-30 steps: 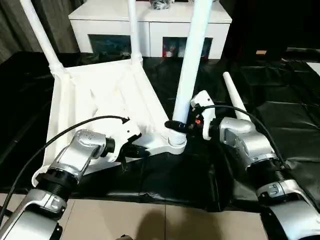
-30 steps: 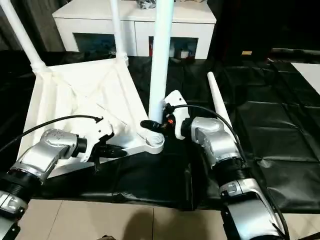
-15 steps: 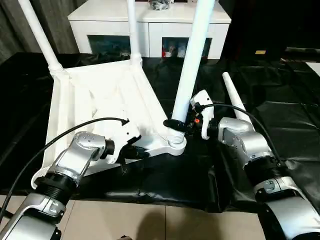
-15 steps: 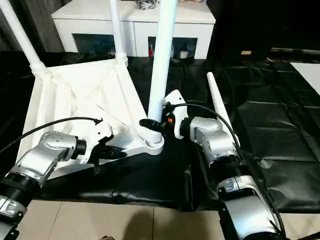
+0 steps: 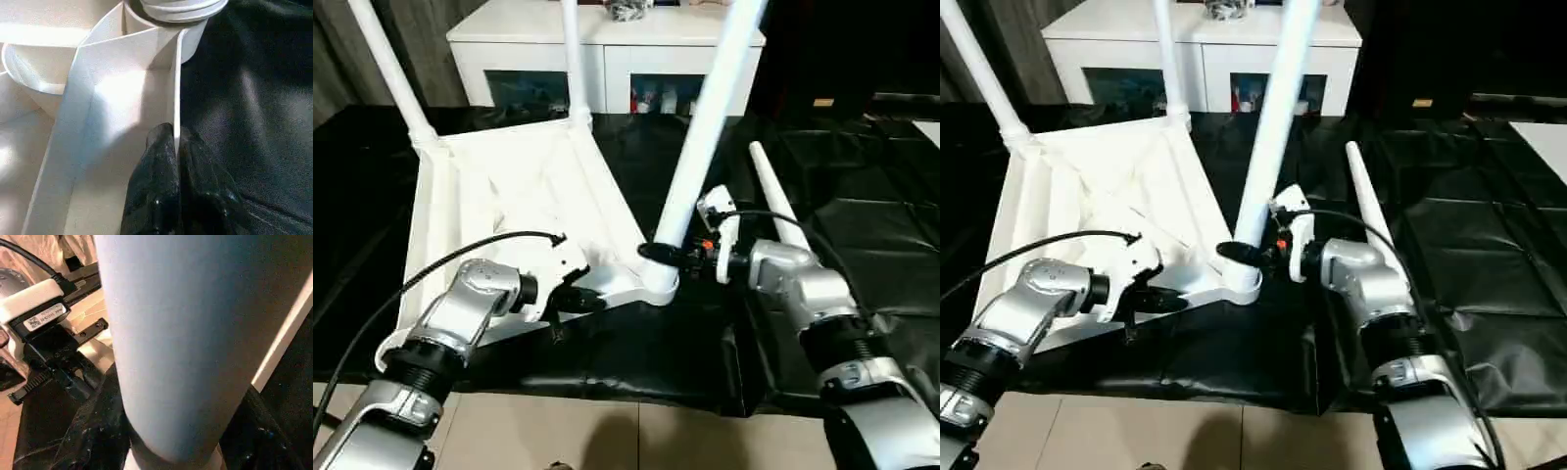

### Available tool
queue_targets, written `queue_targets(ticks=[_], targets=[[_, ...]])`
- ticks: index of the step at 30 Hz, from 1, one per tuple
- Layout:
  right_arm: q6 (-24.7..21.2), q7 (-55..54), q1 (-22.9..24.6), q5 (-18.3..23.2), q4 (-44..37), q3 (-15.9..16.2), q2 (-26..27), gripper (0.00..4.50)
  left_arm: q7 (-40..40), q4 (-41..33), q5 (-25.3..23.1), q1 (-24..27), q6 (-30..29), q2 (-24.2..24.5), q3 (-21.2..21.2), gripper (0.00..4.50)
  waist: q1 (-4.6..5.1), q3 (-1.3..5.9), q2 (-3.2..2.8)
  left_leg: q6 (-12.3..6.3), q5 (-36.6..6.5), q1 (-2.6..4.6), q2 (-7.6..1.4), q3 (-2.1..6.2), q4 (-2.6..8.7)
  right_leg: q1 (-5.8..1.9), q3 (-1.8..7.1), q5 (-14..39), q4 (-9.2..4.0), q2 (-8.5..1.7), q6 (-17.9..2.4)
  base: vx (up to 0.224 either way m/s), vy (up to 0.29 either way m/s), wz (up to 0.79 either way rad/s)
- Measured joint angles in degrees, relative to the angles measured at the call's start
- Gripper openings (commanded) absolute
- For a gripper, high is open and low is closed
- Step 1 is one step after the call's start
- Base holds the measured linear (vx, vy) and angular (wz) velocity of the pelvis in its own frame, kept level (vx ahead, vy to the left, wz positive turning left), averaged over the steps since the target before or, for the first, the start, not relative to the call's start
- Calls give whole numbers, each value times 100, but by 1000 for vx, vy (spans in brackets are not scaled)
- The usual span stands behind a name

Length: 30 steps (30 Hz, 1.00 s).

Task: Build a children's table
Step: Rotate leg to tighten

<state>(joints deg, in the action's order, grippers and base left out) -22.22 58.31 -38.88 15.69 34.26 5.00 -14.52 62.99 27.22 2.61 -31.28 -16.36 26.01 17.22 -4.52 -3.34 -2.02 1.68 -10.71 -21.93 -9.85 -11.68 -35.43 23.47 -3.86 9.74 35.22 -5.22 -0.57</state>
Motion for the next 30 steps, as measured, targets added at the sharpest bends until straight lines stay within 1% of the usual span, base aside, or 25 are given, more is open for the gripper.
queue_targets(ticks=[9,16,23,27,29,30], targets=[[52,12,-11,-58,16,27,-33,187,0,2,-13,-1,0,-19,-2,0,-12,0,0,0,0,1,0,0,2,0,0,0,-3,0,0,0,0,0],[249,-257,-106,-41,527,-212,134,187,4,5,-19,0,5,-17,-4,0,-8,1,-1,0,0,1,0,0,3,-1,1,0,-6,0,0,0,0,0],[541,-310,-106,-32,717,-248,208,187,-19,15,-26,4,2,-15,-16,0,23,2,-2,1,1,4,0,0,4,-3,1,-1,-6,0,-2,0,0,0],[812,-384,129,20,600,-398,279,187,-66,14,-28,15,24,-20,-19,0,24,5,-6,1,0,4,0,0,4,-3,1,-1,-7,0,-2,0,0,0],[852,-427,214,42,524,-433,301,187,-79,15,-29,20,30,-31,-20,0,27,9,-16,1,1,4,0,0,4,-3,1,-1,-7,0,-2,0,0,0],[887,-488,329,45,382,-445,320,187,-87,14,-34,22,34,-46,-19,0,24,11,-19,1,0,4,0,0,4,-3,1,-1,-8,0,-2,0,0,0]])
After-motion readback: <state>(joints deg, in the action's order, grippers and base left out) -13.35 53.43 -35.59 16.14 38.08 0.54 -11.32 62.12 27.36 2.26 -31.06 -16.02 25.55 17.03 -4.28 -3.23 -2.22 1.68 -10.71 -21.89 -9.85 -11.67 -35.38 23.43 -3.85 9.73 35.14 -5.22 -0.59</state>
